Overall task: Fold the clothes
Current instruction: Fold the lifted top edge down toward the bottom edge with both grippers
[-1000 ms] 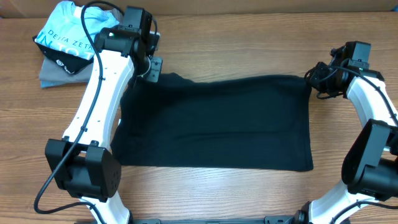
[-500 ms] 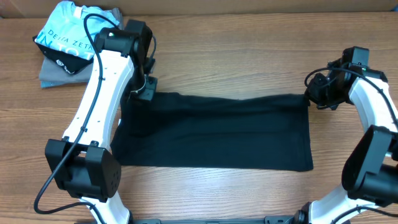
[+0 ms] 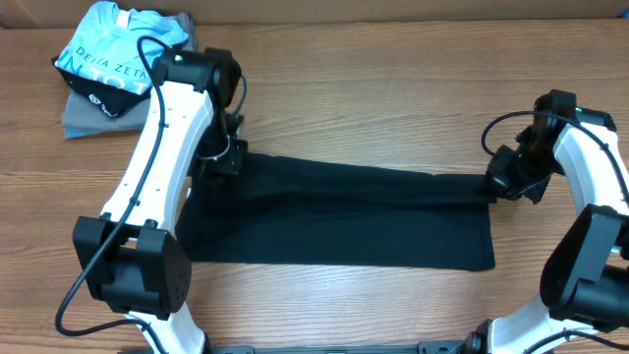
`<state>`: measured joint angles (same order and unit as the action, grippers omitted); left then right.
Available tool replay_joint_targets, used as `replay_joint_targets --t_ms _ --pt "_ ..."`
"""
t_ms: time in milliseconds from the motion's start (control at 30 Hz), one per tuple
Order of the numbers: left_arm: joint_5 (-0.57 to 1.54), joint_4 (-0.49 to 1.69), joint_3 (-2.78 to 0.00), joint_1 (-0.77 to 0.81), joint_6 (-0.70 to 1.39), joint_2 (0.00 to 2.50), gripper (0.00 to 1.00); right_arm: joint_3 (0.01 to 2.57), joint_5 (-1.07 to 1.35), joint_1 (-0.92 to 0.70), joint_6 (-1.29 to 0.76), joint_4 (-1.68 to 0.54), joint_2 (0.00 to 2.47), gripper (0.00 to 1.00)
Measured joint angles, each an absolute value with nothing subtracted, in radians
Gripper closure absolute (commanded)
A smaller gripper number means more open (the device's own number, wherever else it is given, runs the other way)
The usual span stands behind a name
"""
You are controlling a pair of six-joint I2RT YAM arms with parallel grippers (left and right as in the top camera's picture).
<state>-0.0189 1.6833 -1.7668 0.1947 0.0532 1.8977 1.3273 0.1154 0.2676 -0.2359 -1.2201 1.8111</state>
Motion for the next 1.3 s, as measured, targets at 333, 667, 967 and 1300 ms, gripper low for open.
replay_joint_targets --t_ms 333,667,967,1300 --pt "-0.008 1.65 -1.511 0.195 0.053 1.837 0.96 1.327 0.065 0.268 -0.235 -1.302 1.811 0.95" --pt "-0.008 1.593 -1.498 0.195 0.053 1.789 0.96 1.274 0.052 0.268 -0.239 -1.325 1.811 0.83" --pt "-0.014 1.589 -1.498 0.195 0.058 1.789 0.64 1.249 0.047 0.268 -0.238 -1.343 1.809 0.56" --pt "-0.016 1.58 -1.498 0.195 0.072 1.789 0.53 1.249 0.112 0.268 -0.214 -1.259 1.807 0.52"
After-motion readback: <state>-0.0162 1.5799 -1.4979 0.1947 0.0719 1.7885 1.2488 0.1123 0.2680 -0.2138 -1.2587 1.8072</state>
